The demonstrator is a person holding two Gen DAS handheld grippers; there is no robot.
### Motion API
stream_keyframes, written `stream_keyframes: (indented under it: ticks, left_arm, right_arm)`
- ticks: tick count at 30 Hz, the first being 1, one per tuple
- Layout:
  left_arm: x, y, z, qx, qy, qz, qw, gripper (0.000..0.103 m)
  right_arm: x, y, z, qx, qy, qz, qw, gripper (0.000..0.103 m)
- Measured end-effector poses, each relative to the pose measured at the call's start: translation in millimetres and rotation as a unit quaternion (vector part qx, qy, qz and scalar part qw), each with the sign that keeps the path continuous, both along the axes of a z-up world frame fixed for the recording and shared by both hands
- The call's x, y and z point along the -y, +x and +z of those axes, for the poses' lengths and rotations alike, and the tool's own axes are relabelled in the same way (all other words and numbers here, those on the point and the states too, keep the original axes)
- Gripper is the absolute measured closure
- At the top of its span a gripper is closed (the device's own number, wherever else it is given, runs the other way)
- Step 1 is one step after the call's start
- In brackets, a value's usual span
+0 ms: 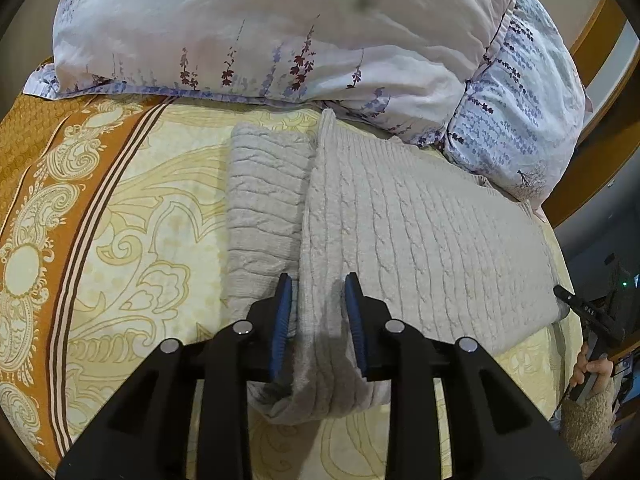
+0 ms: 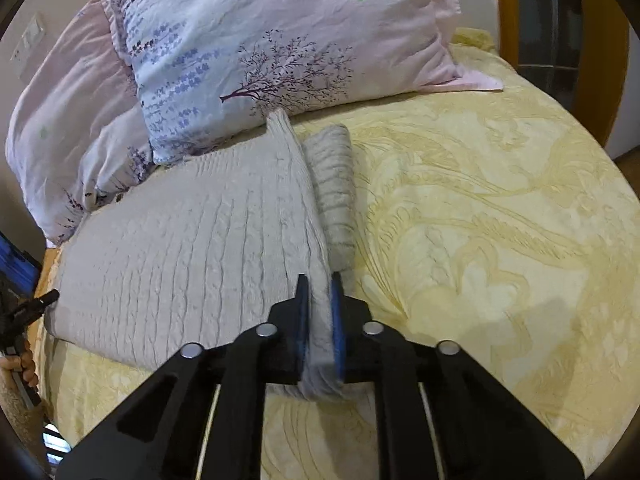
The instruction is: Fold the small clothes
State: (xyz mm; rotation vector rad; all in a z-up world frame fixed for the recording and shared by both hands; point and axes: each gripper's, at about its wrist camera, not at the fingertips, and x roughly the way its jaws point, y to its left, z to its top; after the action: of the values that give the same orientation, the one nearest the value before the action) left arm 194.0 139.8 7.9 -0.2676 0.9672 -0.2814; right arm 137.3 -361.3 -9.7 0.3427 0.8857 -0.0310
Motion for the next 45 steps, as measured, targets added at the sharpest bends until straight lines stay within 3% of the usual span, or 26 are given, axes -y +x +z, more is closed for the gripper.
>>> stream_keyframes:
  ticks: [4,8,9,14,20,24,34,45]
  left_arm:
    - [-1.1,0.0,0.9,-0.002,-0.01,-0.003,0.9999,0.069]
    - [-10.3,-7.0,12.4,0.006,-0.038,0.002,0.9993,0.05]
    - [-14.0,-9.3,16.5,0.012,-0.044,0.006,0.9989,0.047]
    - [-39.8,-6.5,29.9,0.034,-0.078,0.039,0.9957,0.039]
    - [-53.2,17.7,7.7,-0.018,-0.127,0.074,0.989,0.037]
    - [-52.0,24.6,-0.6,-0.034,-0.131,0.075,0.9879,0.031]
    - [-52.4,31.8,-6.2,-0.047,-0.144,0.074,0.9856,0.024]
    - [-50.4,37.2,-7.0,-0.044,-0.13,0.083,0.9871,0.023]
  right_arm:
    - [-8.0,1.4,2.4,-0.011,-0.034,-0.006,0.999,0.091]
    - [-21.0,3.6,19.0,0.018,-0.033,0.003,0.999,0.056]
    - [-27.3,4.4,23.9,0.027,-0.037,0.009,0.999,0.05]
    - [-63.8,24.1,30.8,0.039,-0.037,0.065,0.996,0.048]
    - [-117.2,55.7,23.1,0.019,-0.031,0.132,0.991,0.048]
    - [-147.5,66.8,24.7,0.018,-0.041,0.158,0.986,0.041]
    - [-180.7,86.6,17.0,0.012,-0.038,0.163,0.986,0.038]
    - [-205.7,86.7,6.0,0.017,-0.11,0.175,0.978,0.031]
